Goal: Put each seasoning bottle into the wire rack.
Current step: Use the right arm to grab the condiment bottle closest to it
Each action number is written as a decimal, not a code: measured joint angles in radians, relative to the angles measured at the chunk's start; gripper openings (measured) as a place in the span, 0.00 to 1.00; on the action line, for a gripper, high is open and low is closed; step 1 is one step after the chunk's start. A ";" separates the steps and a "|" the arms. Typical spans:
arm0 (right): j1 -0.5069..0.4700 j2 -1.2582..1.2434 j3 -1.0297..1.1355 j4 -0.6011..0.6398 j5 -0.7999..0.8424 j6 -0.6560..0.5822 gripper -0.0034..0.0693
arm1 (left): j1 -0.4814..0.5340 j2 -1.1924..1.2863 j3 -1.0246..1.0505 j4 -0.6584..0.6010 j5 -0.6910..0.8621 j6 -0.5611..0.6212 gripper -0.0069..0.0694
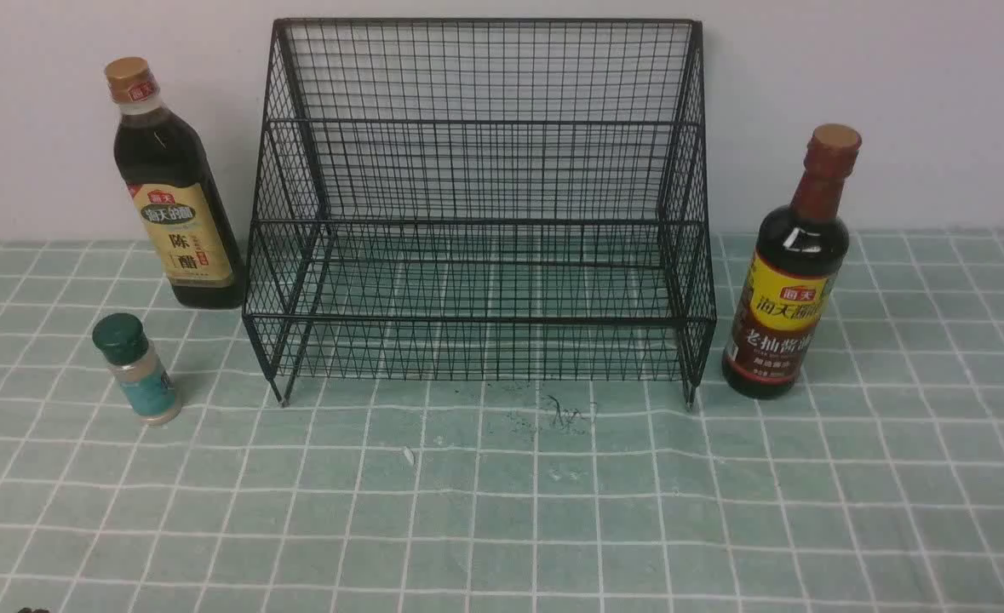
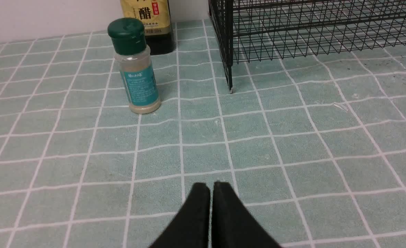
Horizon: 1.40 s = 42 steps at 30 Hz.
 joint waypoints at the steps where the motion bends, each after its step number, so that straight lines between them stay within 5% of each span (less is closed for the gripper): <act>1: 0.000 0.000 0.000 0.000 0.000 0.000 0.03 | 0.000 0.000 0.000 0.000 0.000 0.000 0.08; 31: 0.000 0.000 0.001 0.015 -0.010 0.007 0.03 | 0.000 0.000 0.000 0.000 0.000 0.000 0.08; 39: 0.000 0.000 0.007 0.418 -0.333 0.162 0.03 | 0.000 0.000 0.000 0.000 0.000 0.000 0.08; 42: 0.000 0.000 0.007 0.481 -0.384 0.167 0.03 | 0.000 0.000 0.000 0.000 0.000 0.000 0.08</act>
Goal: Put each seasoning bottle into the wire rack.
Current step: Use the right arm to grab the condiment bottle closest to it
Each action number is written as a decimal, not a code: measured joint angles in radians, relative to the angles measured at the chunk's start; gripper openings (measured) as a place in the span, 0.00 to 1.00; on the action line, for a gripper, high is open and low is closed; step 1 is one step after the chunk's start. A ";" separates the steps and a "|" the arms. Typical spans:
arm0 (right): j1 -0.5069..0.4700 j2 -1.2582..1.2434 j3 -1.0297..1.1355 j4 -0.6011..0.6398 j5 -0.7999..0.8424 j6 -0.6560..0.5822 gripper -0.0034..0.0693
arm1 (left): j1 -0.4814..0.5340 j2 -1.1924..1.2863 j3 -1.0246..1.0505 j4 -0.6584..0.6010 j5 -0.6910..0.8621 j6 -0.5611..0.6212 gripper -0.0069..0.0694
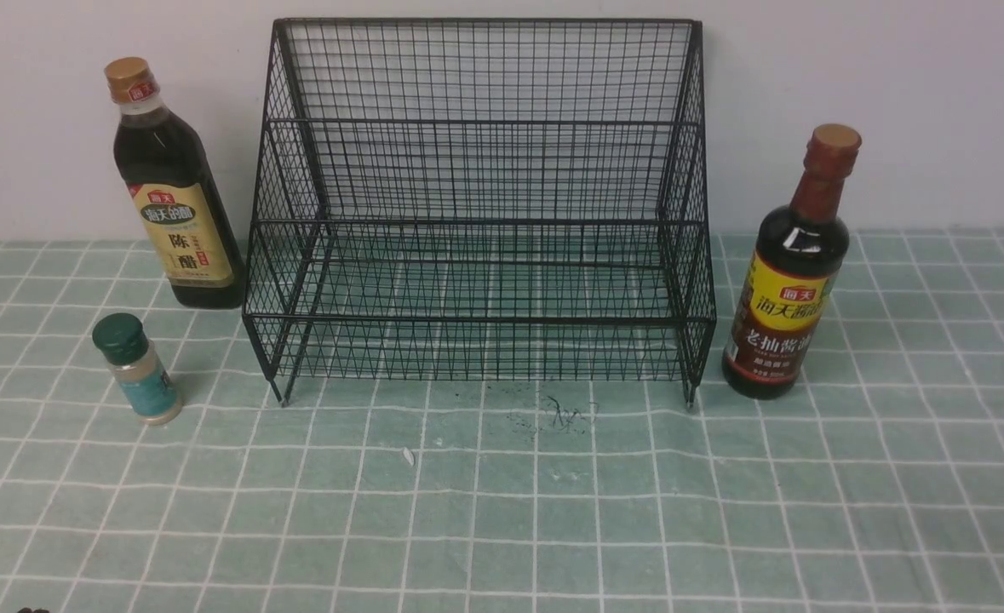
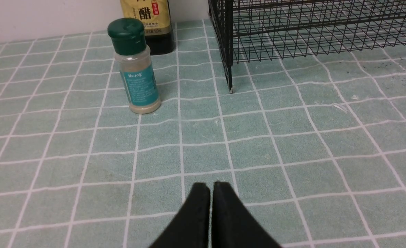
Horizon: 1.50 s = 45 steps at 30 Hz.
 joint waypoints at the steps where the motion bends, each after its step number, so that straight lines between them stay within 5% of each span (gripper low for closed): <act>1: 0.000 0.000 0.000 0.021 -0.017 -0.007 0.03 | 0.000 0.000 0.000 0.000 0.000 0.000 0.08; 11: 0.001 0.000 -0.046 0.035 -0.014 0.005 0.03 | 0.000 0.000 0.000 0.000 0.000 0.000 0.08; 16: 0.001 0.052 -0.289 -0.058 0.228 -0.053 0.03 | 0.000 0.000 0.000 0.000 0.000 0.000 0.08; 23: 0.002 0.492 -0.713 -0.115 0.747 -0.324 0.03 | 0.000 0.000 0.000 0.000 0.000 0.000 0.08; 28: 0.002 0.752 -0.917 -0.120 0.860 -0.456 0.05 | 0.000 0.000 0.000 0.000 0.000 0.000 0.08; 33: 0.003 0.966 -1.092 -0.115 0.866 -0.528 0.16 | 0.000 0.000 0.000 0.000 0.000 0.000 0.08; 40: 0.087 1.288 -1.316 -0.072 0.796 -0.589 0.53 | 0.000 0.000 0.000 0.000 0.000 0.000 0.08; 45: 0.154 1.449 -1.400 -0.087 0.722 -0.592 0.69 | 0.000 0.000 0.000 0.000 0.000 0.000 0.08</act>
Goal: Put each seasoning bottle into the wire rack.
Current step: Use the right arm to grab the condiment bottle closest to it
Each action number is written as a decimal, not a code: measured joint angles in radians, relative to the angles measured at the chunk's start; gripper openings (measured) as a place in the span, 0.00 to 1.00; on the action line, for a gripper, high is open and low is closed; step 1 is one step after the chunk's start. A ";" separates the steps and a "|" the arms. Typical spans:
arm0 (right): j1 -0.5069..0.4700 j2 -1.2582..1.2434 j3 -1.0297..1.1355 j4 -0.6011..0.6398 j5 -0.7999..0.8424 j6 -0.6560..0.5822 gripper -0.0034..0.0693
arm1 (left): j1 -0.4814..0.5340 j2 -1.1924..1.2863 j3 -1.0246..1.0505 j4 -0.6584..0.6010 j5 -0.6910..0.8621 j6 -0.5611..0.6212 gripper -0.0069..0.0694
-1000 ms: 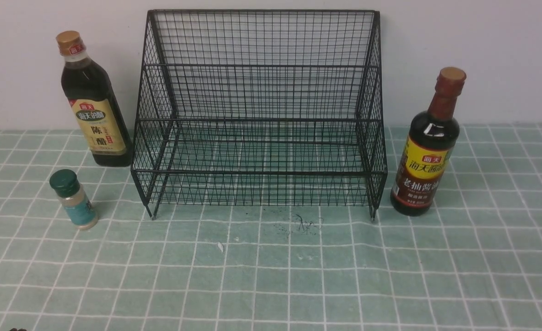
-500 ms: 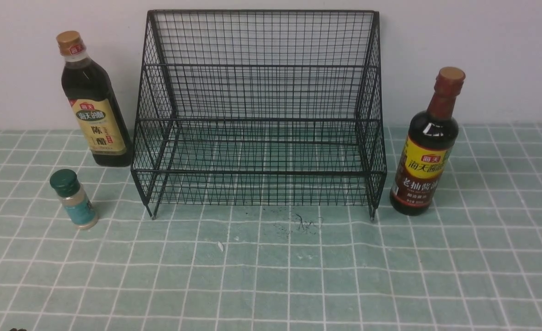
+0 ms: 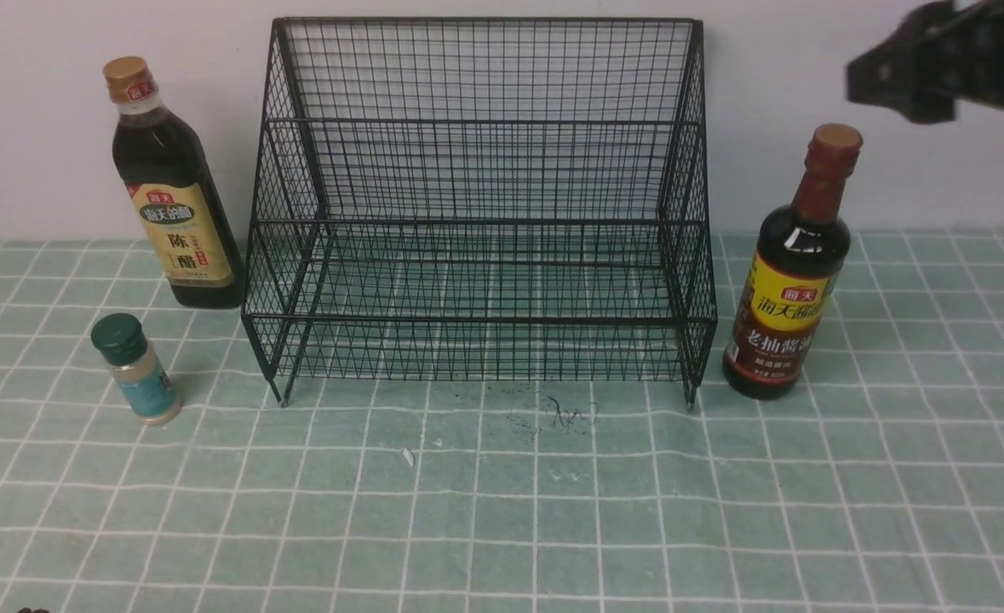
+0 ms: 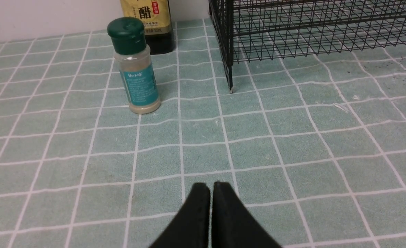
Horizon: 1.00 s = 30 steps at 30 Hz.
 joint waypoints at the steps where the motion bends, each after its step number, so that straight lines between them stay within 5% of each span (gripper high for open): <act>1: 0.020 0.056 -0.025 -0.009 -0.013 -0.002 0.73 | 0.000 0.000 0.000 0.000 0.000 0.000 0.08; 20: 0.027 0.233 -0.047 -0.091 0.008 0.054 0.76 | 0.000 0.000 0.000 0.000 0.000 0.001 0.08; 23: 0.027 0.247 -0.047 -0.092 0.019 0.054 0.65 | 0.000 0.000 0.000 0.000 0.000 0.001 0.08; 26: 0.027 0.250 -0.047 -0.122 0.025 0.049 0.41 | 0.000 0.000 0.000 0.000 0.000 0.001 0.08; 30: 0.027 0.250 -0.047 -0.138 0.026 0.050 0.43 | 0.000 0.000 0.000 0.000 0.000 0.001 0.08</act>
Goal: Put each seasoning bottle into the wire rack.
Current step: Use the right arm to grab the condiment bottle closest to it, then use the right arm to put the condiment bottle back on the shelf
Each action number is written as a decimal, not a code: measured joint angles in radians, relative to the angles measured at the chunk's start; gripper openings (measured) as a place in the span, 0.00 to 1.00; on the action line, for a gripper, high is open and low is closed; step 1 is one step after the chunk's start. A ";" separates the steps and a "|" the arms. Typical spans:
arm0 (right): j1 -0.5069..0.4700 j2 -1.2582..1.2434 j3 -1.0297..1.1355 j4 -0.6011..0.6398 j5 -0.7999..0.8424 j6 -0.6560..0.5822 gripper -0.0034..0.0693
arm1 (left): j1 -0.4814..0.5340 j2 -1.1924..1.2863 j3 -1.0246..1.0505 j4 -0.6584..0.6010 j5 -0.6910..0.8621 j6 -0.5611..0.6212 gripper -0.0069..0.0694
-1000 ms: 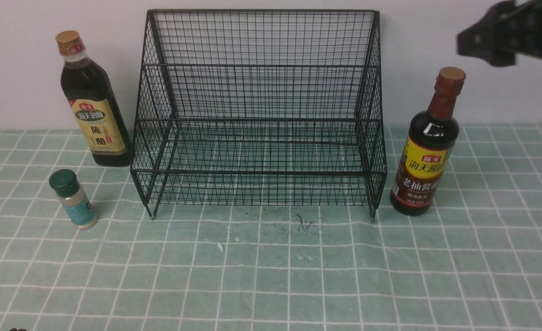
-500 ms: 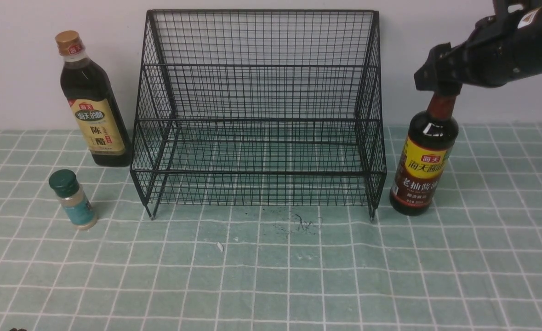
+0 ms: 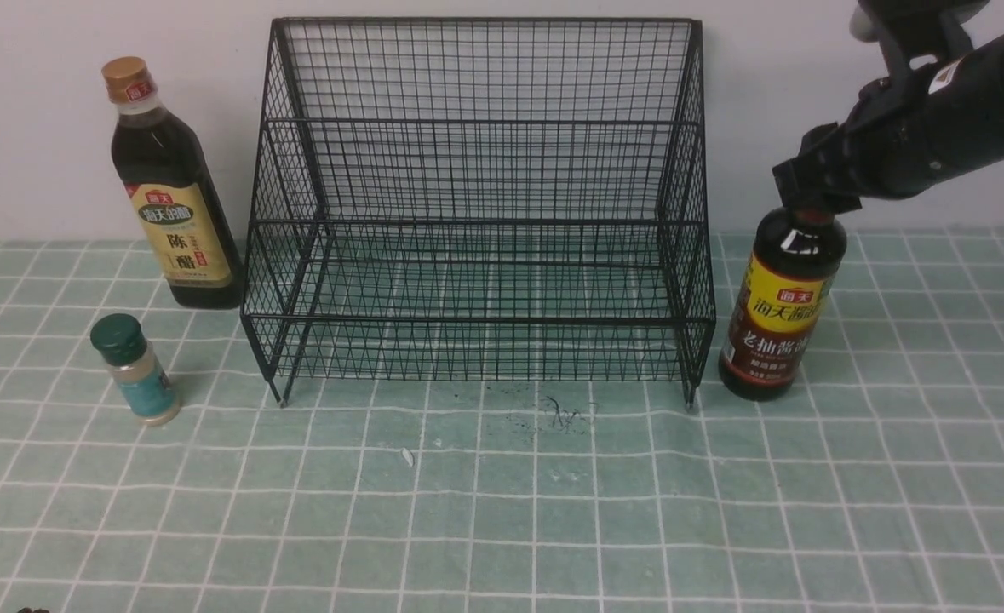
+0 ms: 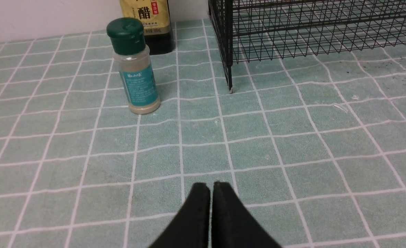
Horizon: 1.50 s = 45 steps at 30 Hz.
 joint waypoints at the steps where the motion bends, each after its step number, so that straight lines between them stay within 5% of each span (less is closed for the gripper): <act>1: 0.000 0.000 0.000 0.000 0.000 0.000 0.43 | 0.000 0.000 0.000 0.000 0.000 0.000 0.08; 29: 0.000 -0.244 -0.143 -0.034 0.329 0.001 0.43 | 0.000 0.000 0.000 0.000 0.000 0.000 0.08; 45: 0.000 -0.243 -0.287 0.259 0.357 -0.164 0.43 | 0.000 0.000 0.000 0.000 0.000 0.000 0.08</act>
